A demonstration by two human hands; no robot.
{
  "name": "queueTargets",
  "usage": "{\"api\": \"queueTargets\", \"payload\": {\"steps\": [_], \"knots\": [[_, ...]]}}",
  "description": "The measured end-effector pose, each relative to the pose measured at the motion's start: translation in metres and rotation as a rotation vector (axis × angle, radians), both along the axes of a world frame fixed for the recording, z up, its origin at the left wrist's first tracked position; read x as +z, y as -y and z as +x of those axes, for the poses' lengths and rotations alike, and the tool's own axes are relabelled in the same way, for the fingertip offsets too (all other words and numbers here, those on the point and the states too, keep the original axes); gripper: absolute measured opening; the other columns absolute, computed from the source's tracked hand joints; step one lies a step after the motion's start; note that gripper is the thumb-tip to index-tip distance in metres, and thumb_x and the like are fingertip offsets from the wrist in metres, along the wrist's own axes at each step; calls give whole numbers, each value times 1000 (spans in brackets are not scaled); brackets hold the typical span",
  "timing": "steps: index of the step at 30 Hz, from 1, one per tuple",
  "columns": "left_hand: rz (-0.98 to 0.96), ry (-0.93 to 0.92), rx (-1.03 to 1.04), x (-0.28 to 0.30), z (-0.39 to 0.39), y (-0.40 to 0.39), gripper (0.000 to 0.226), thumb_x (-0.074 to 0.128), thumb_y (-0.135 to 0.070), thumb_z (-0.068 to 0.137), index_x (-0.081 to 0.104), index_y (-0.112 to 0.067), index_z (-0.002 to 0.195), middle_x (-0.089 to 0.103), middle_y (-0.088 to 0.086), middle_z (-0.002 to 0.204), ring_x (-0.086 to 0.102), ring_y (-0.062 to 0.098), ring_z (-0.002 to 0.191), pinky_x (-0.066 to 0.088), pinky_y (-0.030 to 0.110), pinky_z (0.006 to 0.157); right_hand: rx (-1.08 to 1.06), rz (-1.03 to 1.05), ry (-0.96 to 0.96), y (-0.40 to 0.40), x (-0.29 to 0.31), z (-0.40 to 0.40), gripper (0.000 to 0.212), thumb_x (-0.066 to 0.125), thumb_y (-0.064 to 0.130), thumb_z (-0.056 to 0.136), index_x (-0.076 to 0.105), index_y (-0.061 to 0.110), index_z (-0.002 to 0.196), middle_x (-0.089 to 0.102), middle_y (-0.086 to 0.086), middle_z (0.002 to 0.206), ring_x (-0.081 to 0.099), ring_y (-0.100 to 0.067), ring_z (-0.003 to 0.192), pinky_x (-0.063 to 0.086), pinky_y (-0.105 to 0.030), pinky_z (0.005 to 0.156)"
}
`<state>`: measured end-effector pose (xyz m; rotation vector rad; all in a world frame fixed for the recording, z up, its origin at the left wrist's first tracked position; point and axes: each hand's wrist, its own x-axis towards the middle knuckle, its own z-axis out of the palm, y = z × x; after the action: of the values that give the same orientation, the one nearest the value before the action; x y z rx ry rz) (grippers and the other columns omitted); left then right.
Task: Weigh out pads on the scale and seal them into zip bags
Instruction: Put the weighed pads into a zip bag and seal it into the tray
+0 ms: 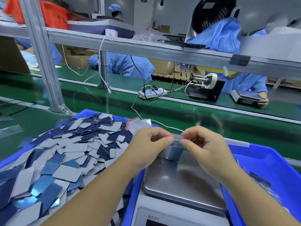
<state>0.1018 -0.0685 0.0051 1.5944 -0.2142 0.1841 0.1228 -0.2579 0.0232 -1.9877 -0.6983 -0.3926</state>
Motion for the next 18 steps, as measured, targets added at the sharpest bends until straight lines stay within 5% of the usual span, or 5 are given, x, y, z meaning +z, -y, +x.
{"api": "queueTargets", "payload": {"steps": [3, 9, 18], "knots": [[-11, -29, 8, 1, -1, -2, 9, 75, -31, 75, 78, -25, 81, 77, 11, 89, 70, 35, 90, 55, 50, 90, 3, 71, -62, 1, -1, 1, 35, 76, 4, 84, 65, 37, 89, 69, 10, 81, 63, -9, 69, 54, -25, 67], [-89, -111, -32, 4, 0, -5, 6, 79, -26, 69, 78, -25, 74, 76, 8, 84, 71, 18, 82, 59, 33, 77, 22, 191, -174, 8, 2, 7, 35, 77, 2, 82, 62, 34, 85, 72, -1, 75, 65, -19, 65, 56, -50, 70], [-173, -158, -63, 6, -4, -6, 28, 69, 0, 89, 72, -19, 69, 72, 3, 76, 75, 22, 90, 56, 23, 66, 101, 212, -213, 7, 2, 6, 18, 74, 20, 76, 62, 32, 83, 65, 1, 70, 57, -16, 63, 49, -42, 65]]}}
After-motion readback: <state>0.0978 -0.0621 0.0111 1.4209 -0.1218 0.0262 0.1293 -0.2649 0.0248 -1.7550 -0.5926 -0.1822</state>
